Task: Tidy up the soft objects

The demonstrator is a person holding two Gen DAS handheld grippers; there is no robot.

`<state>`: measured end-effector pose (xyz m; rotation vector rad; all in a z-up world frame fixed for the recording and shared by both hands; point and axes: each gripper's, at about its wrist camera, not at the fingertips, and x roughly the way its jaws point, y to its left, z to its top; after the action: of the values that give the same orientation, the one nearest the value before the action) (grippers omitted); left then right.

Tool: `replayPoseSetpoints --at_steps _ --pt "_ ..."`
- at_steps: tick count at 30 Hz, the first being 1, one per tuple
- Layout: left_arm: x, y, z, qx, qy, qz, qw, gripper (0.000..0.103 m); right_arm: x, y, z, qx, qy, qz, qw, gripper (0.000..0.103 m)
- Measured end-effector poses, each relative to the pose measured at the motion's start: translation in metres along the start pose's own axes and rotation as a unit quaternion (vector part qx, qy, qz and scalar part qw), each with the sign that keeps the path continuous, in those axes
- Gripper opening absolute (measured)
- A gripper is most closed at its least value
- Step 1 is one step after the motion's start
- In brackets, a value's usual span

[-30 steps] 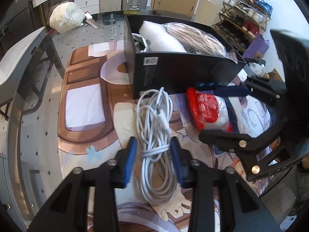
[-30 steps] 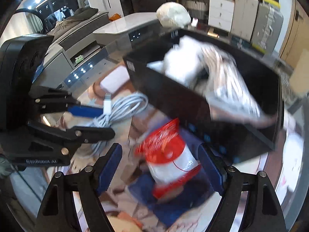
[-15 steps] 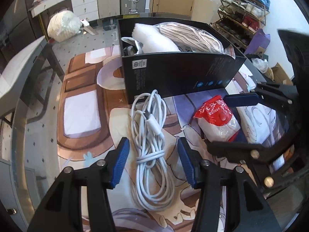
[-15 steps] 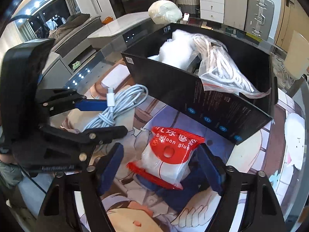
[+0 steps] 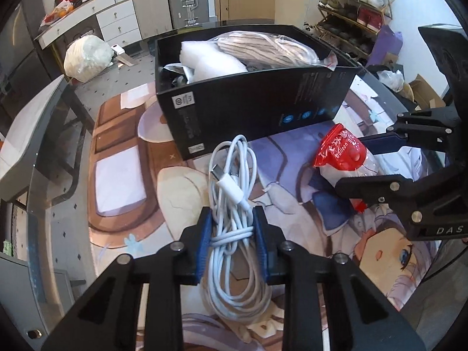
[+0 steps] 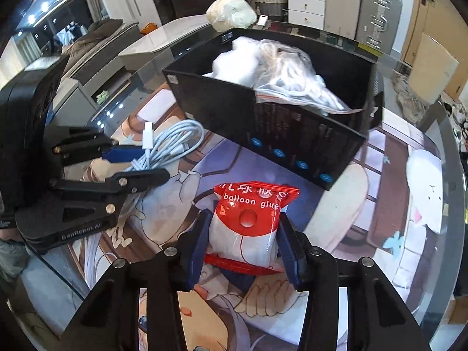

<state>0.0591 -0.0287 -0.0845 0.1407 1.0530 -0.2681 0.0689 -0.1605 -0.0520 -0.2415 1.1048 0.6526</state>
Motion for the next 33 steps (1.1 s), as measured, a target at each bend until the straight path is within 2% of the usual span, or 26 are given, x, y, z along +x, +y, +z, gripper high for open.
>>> replayPoseSetpoints --at_steps 1,3,4,7,10,11,12,13,14,15,23,27,31,33 --pt "-0.001 -0.001 0.000 -0.003 -0.001 -0.002 1.0000 0.029 0.000 -0.002 0.000 0.002 -0.001 0.000 1.000 0.046" --pt "0.001 -0.003 -0.001 0.002 0.000 -0.003 1.0000 0.044 0.002 -0.004 -0.001 0.007 0.004 -0.007 1.000 0.046" --pt "0.001 -0.005 -0.001 0.007 0.001 0.003 1.0000 0.059 0.003 -0.005 -0.003 0.009 0.004 -0.012 1.000 0.046" --pt "0.003 0.005 -0.003 -0.022 -0.002 0.008 0.9997 0.076 0.006 -0.004 -0.006 0.014 0.002 -0.024 1.000 0.048" --pt "0.006 0.005 -0.005 -0.013 -0.001 0.016 0.9998 0.088 0.008 0.001 -0.009 0.017 -0.008 -0.034 0.999 0.055" --pt "0.007 0.008 -0.005 -0.018 0.000 0.012 0.9998 0.097 0.009 0.006 -0.011 0.012 -0.011 -0.042 0.999 0.060" --pt "0.007 0.009 -0.006 -0.016 0.000 0.010 0.9998 0.103 0.011 0.010 -0.011 0.004 -0.011 -0.050 0.999 0.071" --pt "0.008 0.009 -0.006 -0.014 0.003 0.012 0.9998 0.103 0.014 0.012 -0.012 -0.004 -0.009 -0.061 0.998 0.079" --pt "0.009 0.010 -0.007 -0.020 0.005 0.013 0.9997 0.103 0.018 0.015 -0.014 -0.004 -0.007 -0.077 0.997 0.093" --pt "0.011 0.011 -0.009 -0.027 0.008 0.016 0.9995 0.103 0.019 0.012 -0.015 0.009 -0.006 -0.073 0.997 0.097" --pt "0.011 0.011 -0.011 -0.043 0.008 0.021 0.9988 0.103 0.020 0.010 -0.015 0.013 -0.008 -0.073 0.997 0.102" --pt "0.012 0.012 -0.008 -0.063 0.031 0.030 0.9970 0.103 0.021 0.013 -0.014 0.013 -0.007 -0.071 0.997 0.102" --pt "0.013 0.013 -0.009 -0.046 0.021 0.021 0.9985 0.103 0.024 0.014 -0.018 0.015 -0.022 -0.074 0.997 0.102" --pt "0.013 0.014 -0.009 -0.050 0.018 0.023 0.9983 0.096 0.025 0.012 -0.019 0.016 -0.025 -0.072 0.997 0.102"
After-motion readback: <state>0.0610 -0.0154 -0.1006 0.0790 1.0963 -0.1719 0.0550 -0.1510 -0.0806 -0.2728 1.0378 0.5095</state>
